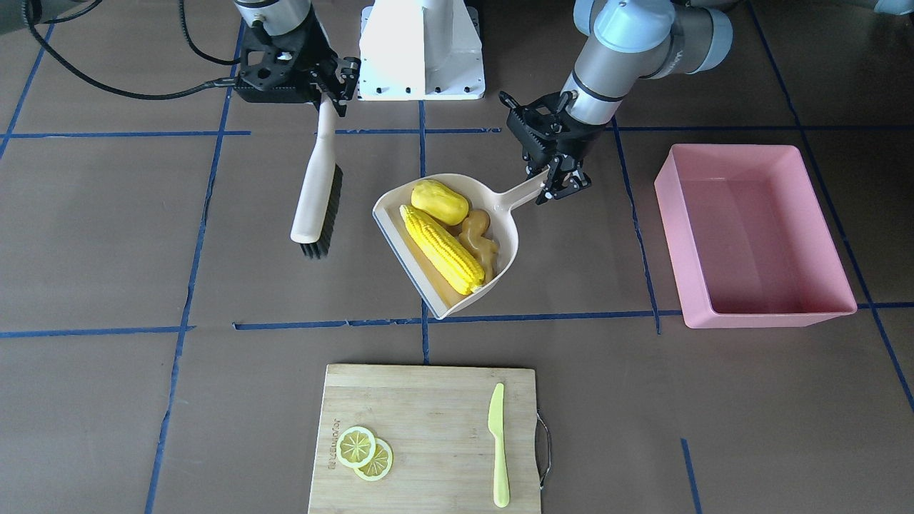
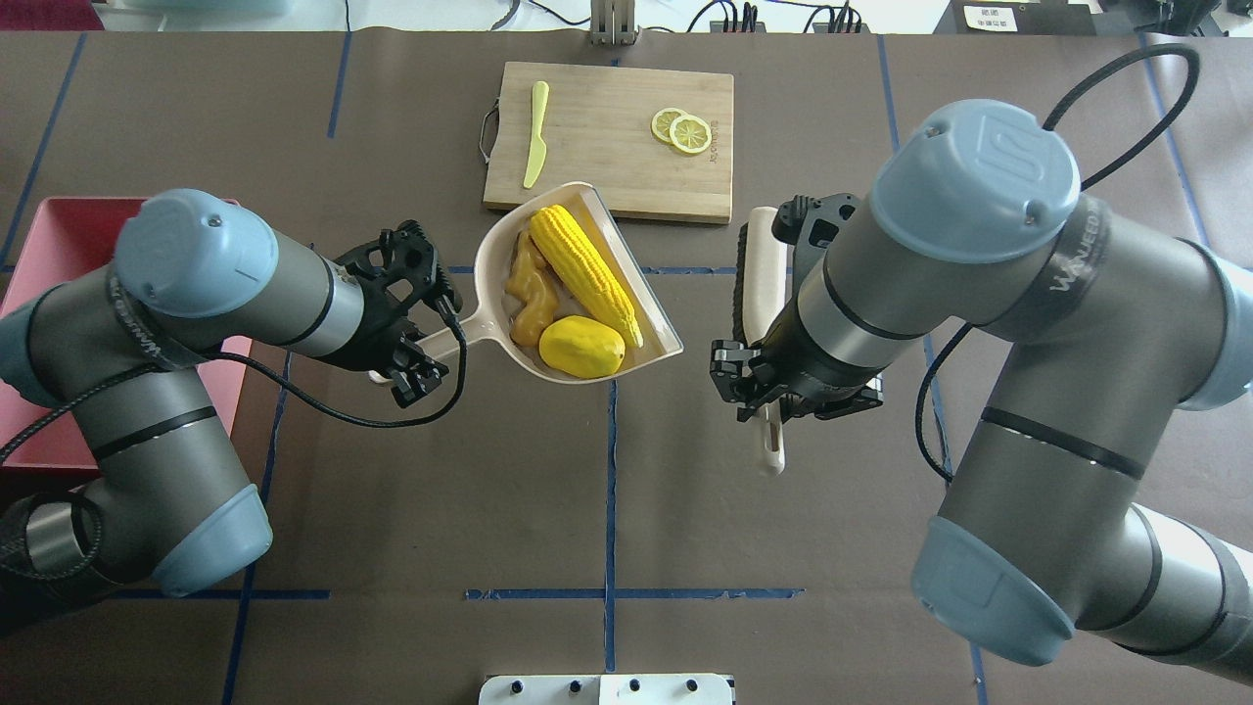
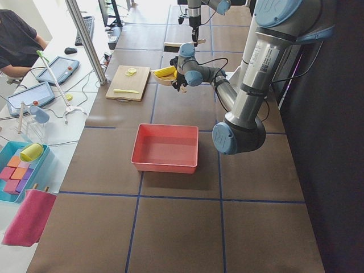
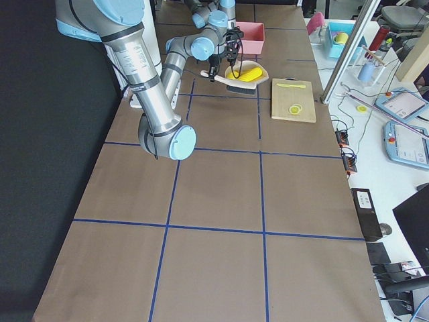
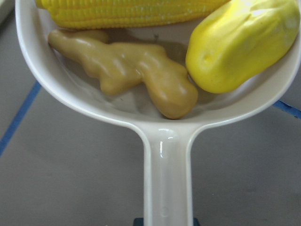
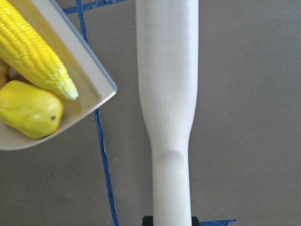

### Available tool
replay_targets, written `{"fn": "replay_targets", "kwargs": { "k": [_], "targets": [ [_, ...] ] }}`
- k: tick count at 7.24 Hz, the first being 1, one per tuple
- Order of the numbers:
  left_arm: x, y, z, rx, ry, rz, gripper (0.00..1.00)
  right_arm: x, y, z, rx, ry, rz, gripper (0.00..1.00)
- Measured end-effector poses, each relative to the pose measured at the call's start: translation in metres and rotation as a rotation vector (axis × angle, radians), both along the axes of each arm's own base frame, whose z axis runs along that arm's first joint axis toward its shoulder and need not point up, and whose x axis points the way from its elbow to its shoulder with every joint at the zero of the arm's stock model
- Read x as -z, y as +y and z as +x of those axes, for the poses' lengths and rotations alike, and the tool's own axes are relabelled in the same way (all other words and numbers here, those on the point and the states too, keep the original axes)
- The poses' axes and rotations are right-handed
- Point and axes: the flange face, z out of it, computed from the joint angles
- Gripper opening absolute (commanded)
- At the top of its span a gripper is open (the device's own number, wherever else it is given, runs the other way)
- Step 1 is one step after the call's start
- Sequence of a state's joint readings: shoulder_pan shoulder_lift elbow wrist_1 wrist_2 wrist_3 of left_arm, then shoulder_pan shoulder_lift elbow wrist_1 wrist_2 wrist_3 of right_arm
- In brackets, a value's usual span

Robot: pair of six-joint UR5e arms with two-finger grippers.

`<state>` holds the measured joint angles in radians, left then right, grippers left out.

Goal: Sweep and dump trash into bin
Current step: 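Carry the loaded dustpan over the pink bin with the left gripper while the right withdraws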

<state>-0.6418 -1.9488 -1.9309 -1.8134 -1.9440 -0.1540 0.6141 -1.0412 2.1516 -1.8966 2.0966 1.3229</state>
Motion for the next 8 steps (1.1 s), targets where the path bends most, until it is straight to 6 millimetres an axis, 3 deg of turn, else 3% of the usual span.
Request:
{"fn": "replay_targets", "kwargs": {
  "k": [2,4,6,8],
  "targets": [
    [-0.011,-0.007,-0.055,0.065,-0.015,-0.013,0.04,-0.029,-0.007,0.019,-0.016,0.041,-0.007,0.03],
    [-0.036,-0.010,-0.117,0.102,-0.079,-0.054,0.05,-0.054,-0.010,0.027,0.003,0.079,0.009,0.03],
    [-0.089,-0.018,-0.204,0.091,-0.125,-0.100,0.05,-0.076,-0.014,0.035,0.021,0.112,0.023,0.03],
    [-0.148,-0.012,-0.292,0.123,-0.118,-0.215,0.05,-0.093,-0.015,0.040,0.038,0.136,0.035,0.03]
  ]
}}
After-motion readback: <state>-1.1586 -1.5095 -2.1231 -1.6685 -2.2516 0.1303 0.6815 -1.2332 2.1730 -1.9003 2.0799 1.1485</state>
